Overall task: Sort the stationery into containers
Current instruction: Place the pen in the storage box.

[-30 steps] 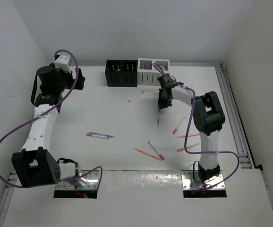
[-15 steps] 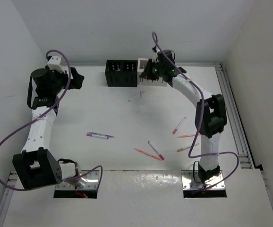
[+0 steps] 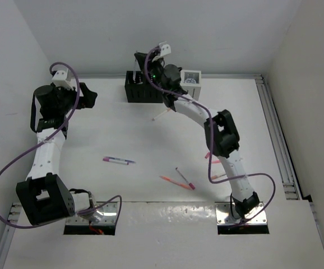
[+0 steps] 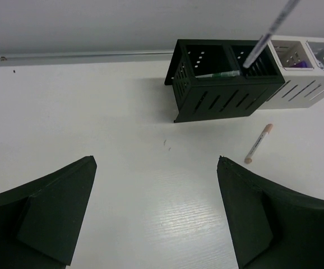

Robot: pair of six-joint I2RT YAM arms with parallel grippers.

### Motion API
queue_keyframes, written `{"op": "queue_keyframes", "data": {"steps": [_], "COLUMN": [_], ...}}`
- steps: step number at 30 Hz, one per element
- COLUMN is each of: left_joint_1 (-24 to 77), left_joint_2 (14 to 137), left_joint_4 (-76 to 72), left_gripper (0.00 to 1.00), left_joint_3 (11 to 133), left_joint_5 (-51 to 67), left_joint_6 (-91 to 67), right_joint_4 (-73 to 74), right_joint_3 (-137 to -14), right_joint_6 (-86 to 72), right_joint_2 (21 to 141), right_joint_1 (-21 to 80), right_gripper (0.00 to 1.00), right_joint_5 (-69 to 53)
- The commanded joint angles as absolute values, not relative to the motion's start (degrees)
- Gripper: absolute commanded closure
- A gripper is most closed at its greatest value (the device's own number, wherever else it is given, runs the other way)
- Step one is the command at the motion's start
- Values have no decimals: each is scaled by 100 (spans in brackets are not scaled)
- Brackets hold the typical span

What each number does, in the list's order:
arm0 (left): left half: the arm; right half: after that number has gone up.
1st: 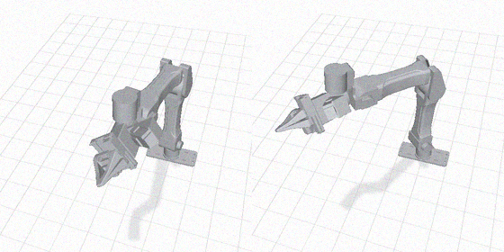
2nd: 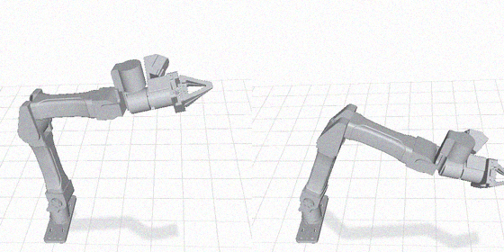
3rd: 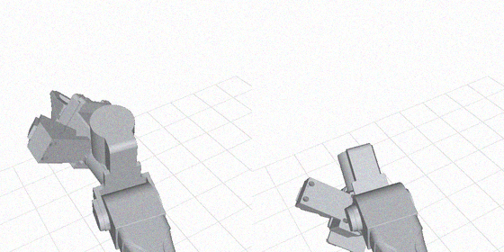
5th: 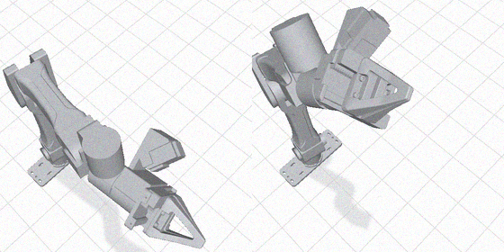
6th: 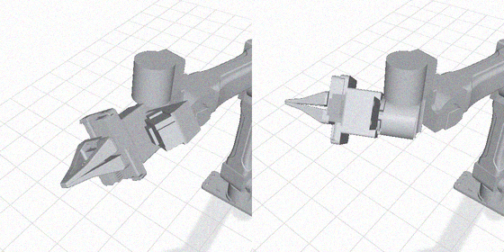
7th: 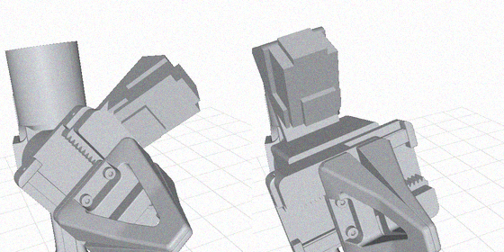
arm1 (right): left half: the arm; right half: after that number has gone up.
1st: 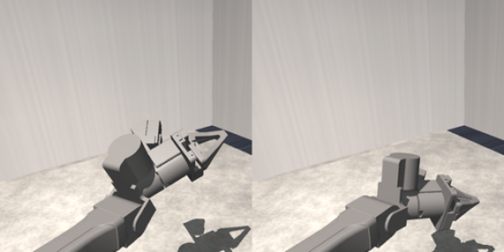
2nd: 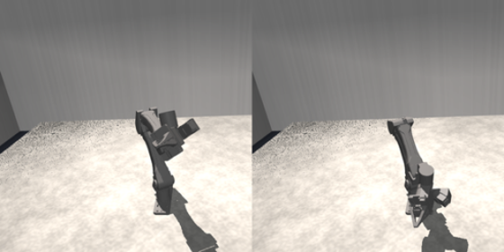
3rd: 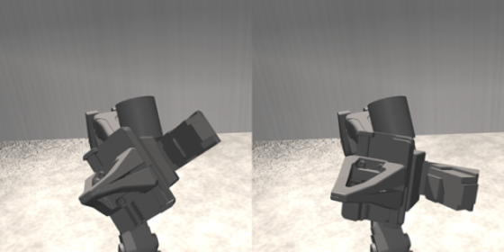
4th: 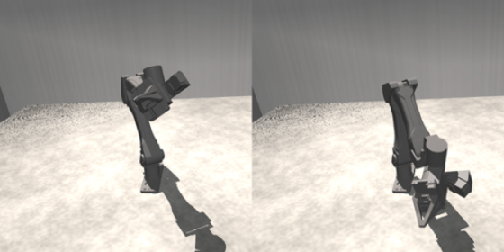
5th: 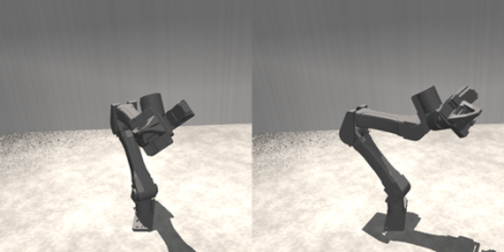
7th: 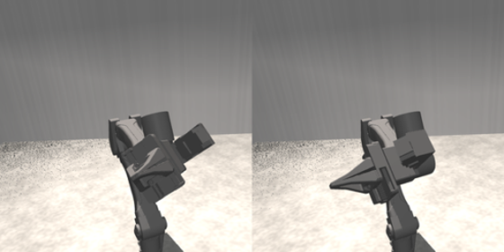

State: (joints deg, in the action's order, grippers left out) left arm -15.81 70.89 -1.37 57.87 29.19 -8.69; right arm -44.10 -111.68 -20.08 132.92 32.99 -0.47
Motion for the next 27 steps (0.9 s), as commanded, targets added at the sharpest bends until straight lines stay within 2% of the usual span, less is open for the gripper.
{"op": "queue_keyframes", "data": {"steps": [1,6,14,16,17,20,22,23,27], "left_joint_1": [-1705,-1828,-1899,-1907,-1899,-1828,-1644,-1591,-1047], "left_joint_2": [6917,6794,6847,6899,6908,6943,6961,6952,6864], "left_joint_4": [-396,-369,-466,-318,-238,656,1649,1974,3879], "left_gripper": [4,4,4,4,4,0,0,0,1], "left_joint_3": [5722,5406,5080,5124,5150,5361,5571,5624,5687], "left_joint_5": [3050,3120,3208,3313,3461,3831,3981,4251,4483], "left_joint_6": [-949,-958,-888,-590,-467,1074,1929,2891,4796], "right_joint_4": [-5712,-5792,-6117,-6178,-6248,-6258,-6240,-6223,-6205], "right_joint_3": [-11776,-13033,-12798,-12526,-12263,-11911,-11595,-11497,-10611], "right_joint_6": [-1539,-1249,-1002,-1046,-1046,-1212,-1283,-1309,-1450], "right_joint_2": [13841,14904,15232,15144,15100,14933,14715,14617,13740], "right_joint_1": [3331,3349,3366,3366,3366,3331,3296,3287,3261], "right_gripper": [100,100,100,85,69,54,49,49,51], "right_joint_5": [483,633,562,633,650,598,484,422,299]}}
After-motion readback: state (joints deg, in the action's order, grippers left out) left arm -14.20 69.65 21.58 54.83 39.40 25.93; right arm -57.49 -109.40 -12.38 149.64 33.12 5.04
